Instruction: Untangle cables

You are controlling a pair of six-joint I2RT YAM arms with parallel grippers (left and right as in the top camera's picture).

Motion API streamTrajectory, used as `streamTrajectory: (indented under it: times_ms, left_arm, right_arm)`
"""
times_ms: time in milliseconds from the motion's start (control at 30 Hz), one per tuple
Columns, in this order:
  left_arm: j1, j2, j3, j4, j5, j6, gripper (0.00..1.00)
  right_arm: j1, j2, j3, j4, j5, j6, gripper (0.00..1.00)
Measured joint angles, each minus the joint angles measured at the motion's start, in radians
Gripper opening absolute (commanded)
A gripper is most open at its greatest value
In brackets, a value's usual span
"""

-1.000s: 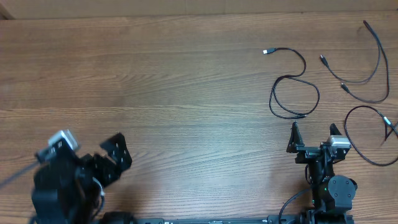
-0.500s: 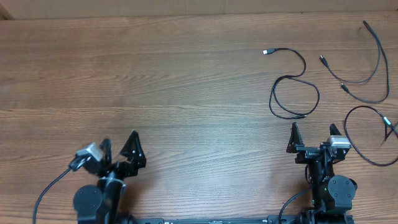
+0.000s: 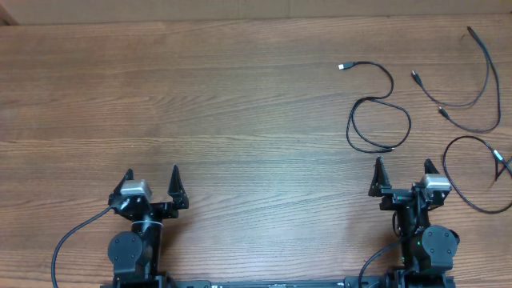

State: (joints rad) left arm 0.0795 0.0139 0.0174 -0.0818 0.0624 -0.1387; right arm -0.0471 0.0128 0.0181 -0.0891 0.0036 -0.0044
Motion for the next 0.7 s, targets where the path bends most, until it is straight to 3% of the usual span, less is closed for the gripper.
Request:
streamTrajectory:
  times_ms: [200,700]
  left_arm:
    - [0.0,0.0,0.0,0.0,-0.02,0.137,0.99]
    - [0.0,-0.001,0.0,0.0,-0.024,0.172,1.0]
  right_arm:
    - [0.0,0.0,0.0,-0.001,0.0,0.0,1.0]
    - [0.0,0.0,0.0,0.0,0.0,0.0,1.0]
